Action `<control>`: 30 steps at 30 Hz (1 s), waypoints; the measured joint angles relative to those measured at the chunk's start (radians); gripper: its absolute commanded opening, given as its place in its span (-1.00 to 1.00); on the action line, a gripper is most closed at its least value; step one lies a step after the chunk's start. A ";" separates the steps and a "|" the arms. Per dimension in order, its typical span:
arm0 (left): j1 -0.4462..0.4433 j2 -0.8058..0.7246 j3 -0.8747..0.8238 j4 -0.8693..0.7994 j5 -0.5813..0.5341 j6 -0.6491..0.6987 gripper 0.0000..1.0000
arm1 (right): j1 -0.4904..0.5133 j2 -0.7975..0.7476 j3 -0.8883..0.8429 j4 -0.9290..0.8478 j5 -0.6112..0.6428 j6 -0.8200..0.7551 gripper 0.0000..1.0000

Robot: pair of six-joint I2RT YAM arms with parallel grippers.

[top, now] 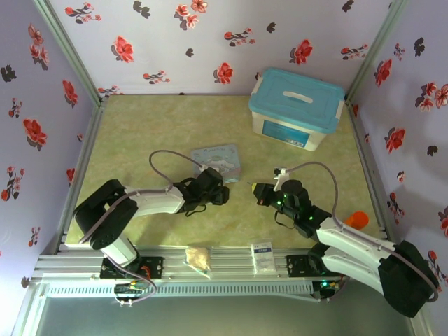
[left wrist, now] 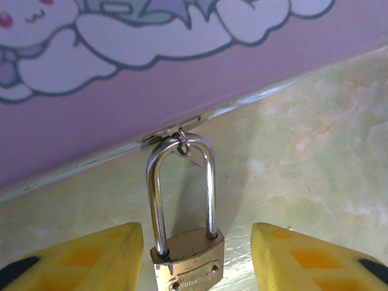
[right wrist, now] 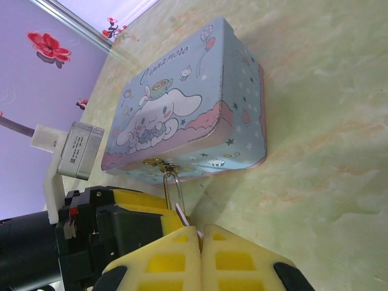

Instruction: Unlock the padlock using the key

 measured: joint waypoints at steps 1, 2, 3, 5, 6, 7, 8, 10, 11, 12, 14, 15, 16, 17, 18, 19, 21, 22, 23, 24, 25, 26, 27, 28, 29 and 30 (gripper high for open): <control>0.000 0.003 0.000 0.000 0.000 -0.001 -0.21 | 0.000 -0.001 -0.003 0.000 0.000 0.000 -1.00; 0.000 0.006 0.000 0.000 0.000 -0.001 -0.26 | 0.000 -0.003 -0.004 0.000 0.000 0.000 -1.00; 0.000 0.008 0.000 0.000 0.000 -0.001 -0.28 | 0.000 -0.005 -0.005 0.000 0.000 0.001 -1.00; 0.001 0.009 0.000 0.002 0.000 0.000 -0.31 | 0.000 -0.010 -0.010 0.002 0.001 0.001 -1.00; 0.001 0.010 0.000 0.003 0.000 0.000 -0.35 | 0.000 -0.013 -0.014 0.003 0.003 0.001 -1.00; 0.001 0.010 0.000 0.003 0.000 -0.001 -0.41 | 0.000 -0.016 -0.018 0.004 0.004 0.003 -1.00; 0.001 0.010 0.000 0.003 0.000 -0.001 -0.43 | 0.000 -0.016 -0.021 0.005 0.005 0.004 -1.00; 0.001 0.010 0.000 0.008 0.002 -0.003 -0.43 | 0.000 -0.016 -0.027 0.007 0.008 0.008 -1.00; 0.001 0.010 0.000 0.011 0.002 -0.003 -0.39 | 0.000 -0.016 -0.028 0.007 0.009 0.008 -1.00; 0.001 0.010 0.000 0.011 0.003 -0.003 -0.33 | 0.000 -0.015 -0.029 0.008 0.009 0.008 -1.00; 0.001 0.016 0.002 0.011 0.005 -0.003 -0.29 | 0.000 -0.009 -0.029 0.011 0.009 0.008 -1.00; 0.001 0.027 0.008 0.011 0.008 -0.004 -0.28 | 0.000 -0.003 -0.029 0.015 0.009 0.009 -1.00; 0.001 0.041 0.017 0.011 0.011 -0.004 -0.28 | 0.000 0.005 -0.029 0.020 0.009 0.011 -1.00; 0.001 0.053 0.026 0.011 0.013 -0.004 -0.28 | 0.000 0.010 -0.029 0.023 0.009 0.012 -1.00; 0.001 0.067 0.034 0.011 0.017 -0.003 -0.28 | 0.000 0.017 -0.029 0.029 0.008 0.015 -1.00; 0.001 0.077 0.040 0.010 0.017 -0.003 -0.28 | 0.000 0.024 -0.029 0.035 0.008 0.017 -1.00; 0.001 0.079 0.047 0.006 0.019 -0.003 -0.31 | 0.000 0.030 -0.031 0.044 0.008 0.018 -1.00; 0.001 0.081 0.048 0.006 0.019 -0.003 -0.36 | 0.000 0.031 -0.033 0.047 0.008 0.018 -1.00; 0.001 0.081 0.049 0.006 0.019 -0.003 -0.37 | 0.000 0.031 -0.035 0.051 0.008 0.018 -1.00; 0.001 0.081 0.049 0.006 0.020 -0.003 -0.38 | 0.000 0.031 -0.036 0.053 0.008 0.018 -1.00; 0.001 0.081 0.049 0.006 0.019 -0.003 -0.40 | 0.000 0.031 -0.036 0.053 0.008 0.019 -1.00; 0.001 0.081 0.049 0.006 0.020 -0.003 -0.44 | 0.000 0.031 -0.036 0.053 0.008 0.019 -1.00; 0.001 0.081 0.048 0.006 0.021 -0.003 -0.48 | 0.000 0.031 -0.036 0.054 0.008 0.019 -1.00; 0.001 0.081 0.048 0.006 0.023 -0.003 -0.51 | 0.000 0.032 -0.036 0.055 0.008 0.023 -1.00; 0.001 0.079 0.048 0.005 0.023 -0.003 -0.56 | 0.000 0.035 -0.036 0.057 0.009 0.027 -1.00; 0.001 0.072 0.047 0.003 0.023 -0.002 -0.59 | 0.000 0.042 -0.036 0.060 0.009 0.035 -1.00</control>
